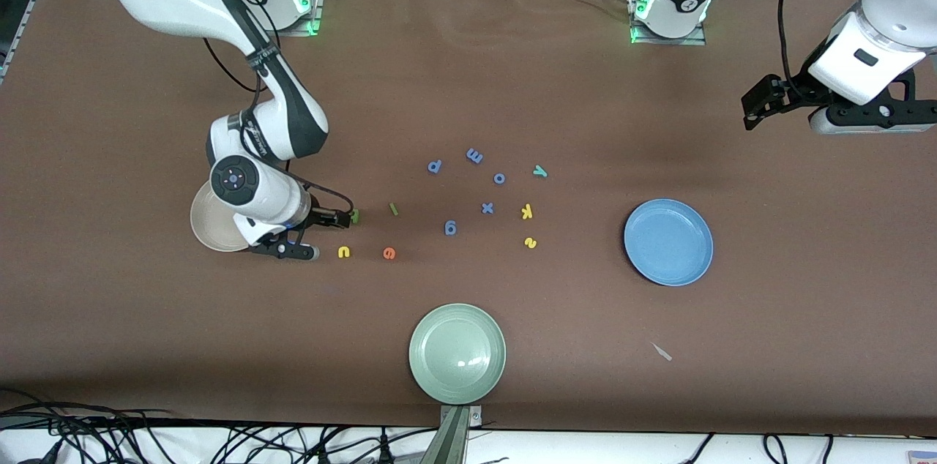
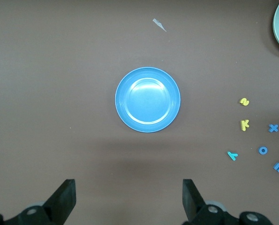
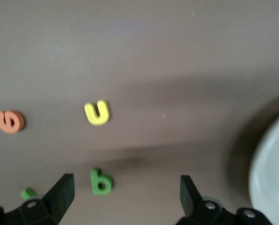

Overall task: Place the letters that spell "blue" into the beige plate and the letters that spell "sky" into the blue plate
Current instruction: 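Lower the right gripper and grasp the yellow u letter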

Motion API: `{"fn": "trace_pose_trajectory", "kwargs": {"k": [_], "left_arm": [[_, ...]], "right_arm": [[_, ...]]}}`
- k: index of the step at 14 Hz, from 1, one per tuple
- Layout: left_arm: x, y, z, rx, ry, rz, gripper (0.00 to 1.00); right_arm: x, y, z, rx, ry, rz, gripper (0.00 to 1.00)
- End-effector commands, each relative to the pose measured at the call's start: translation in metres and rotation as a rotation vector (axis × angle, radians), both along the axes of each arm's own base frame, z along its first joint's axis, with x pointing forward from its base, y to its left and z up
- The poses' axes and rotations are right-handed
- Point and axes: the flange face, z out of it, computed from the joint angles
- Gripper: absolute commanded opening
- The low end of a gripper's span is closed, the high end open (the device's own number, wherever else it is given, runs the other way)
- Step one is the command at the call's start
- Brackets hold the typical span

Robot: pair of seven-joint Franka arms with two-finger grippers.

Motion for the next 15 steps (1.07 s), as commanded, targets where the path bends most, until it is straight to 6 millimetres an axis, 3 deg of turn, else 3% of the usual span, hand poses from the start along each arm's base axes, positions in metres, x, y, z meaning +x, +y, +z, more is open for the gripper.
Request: {"fn": "trace_pose_trajectory", "kwargs": {"k": [1,5,9,11,15], "left_arm": [[0.004,-0.001,0.005,-0.005,-0.010,-0.014,1.00],[0.004,-0.001,0.005,-0.004,-0.008,-0.014,1.00],[0.004,-0.001,0.005,-0.005,-0.010,-0.014,1.00],[0.004,-0.002,0.005,-0.004,-0.008,-0.015,1.00],[0.004,-0.002,0.005,-0.005,-0.010,-0.015,1.00]], "right_arm": [[0.020,0.009,-0.014,0.001,-0.018,-0.004,1.00],[0.034,0.012,-0.039,0.025,-0.049,0.002,1.00],[0.044,0.020,-0.049,0.010,-0.070,0.029,0.99],[0.043,0.020,-0.052,0.008,-0.066,0.030,0.90],[0.041,0.023,-0.056,0.011,-0.060,0.036,0.53]]}}
